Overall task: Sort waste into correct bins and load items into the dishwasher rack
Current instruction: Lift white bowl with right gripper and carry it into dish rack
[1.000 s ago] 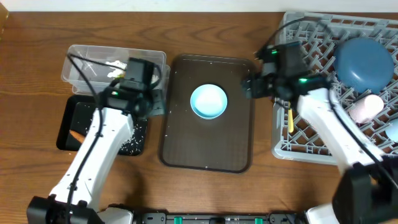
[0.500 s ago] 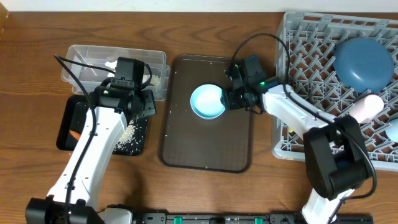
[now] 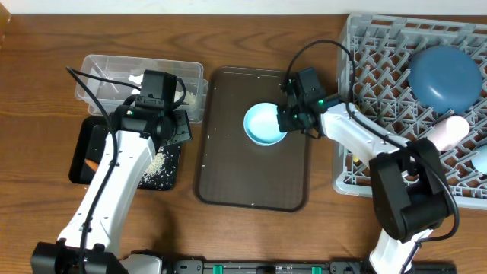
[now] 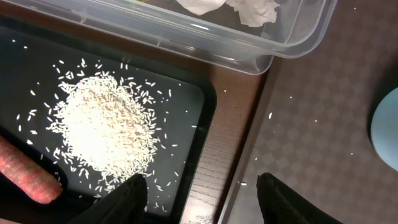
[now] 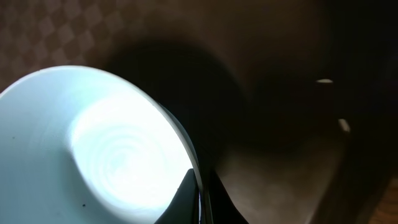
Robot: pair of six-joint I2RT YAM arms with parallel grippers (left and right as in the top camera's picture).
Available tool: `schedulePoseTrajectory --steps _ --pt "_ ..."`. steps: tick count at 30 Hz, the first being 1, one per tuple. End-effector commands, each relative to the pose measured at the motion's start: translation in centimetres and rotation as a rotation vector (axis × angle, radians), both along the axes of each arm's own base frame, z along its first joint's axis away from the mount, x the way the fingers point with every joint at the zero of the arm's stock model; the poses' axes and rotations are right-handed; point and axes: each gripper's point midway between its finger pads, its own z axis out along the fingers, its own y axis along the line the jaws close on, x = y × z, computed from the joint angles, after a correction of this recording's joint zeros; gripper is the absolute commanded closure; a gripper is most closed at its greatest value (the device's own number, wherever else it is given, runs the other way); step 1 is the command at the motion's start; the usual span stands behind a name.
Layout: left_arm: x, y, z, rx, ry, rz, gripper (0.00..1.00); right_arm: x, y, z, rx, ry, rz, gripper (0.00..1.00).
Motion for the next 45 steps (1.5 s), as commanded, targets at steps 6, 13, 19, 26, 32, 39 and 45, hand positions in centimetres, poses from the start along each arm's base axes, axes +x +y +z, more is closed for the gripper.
schedulePoseTrajectory --steps 6,13,19,26,32,39,45 --pt "0.3 0.4 0.4 0.018 -0.016 0.002 0.40 4.2 -4.6 8.9 -0.104 -0.221 -0.005 0.99" --pt "0.4 0.4 0.5 0.018 -0.019 0.002 0.39 6.6 -15.5 21.5 -0.571 -0.597 -0.259 0.99" --pt "0.8 0.3 0.6 0.015 -0.038 0.002 0.39 4.8 -23.8 26.0 -1.060 -0.595 -0.448 0.99" --pt "1.0 0.3 0.7 0.014 -0.048 0.002 0.39 2.5 -30.6 26.1 -1.218 -0.501 -0.721 0.99" --pt "1.0 0.3 0.7 0.013 -0.049 0.002 0.39 2.0 -33.1 23.1 -1.273 -0.385 -0.737 0.99" --pt "1.0 0.3 0.7 0.014 -0.047 0.002 0.39 2.3 -33.3 18.9 -1.268 -0.298 -0.711 0.99" --pt "1.0 0.3 0.7 0.014 -0.048 0.002 0.39 2.6 -32.3 15.5 -1.242 -0.239 -0.658 0.99"
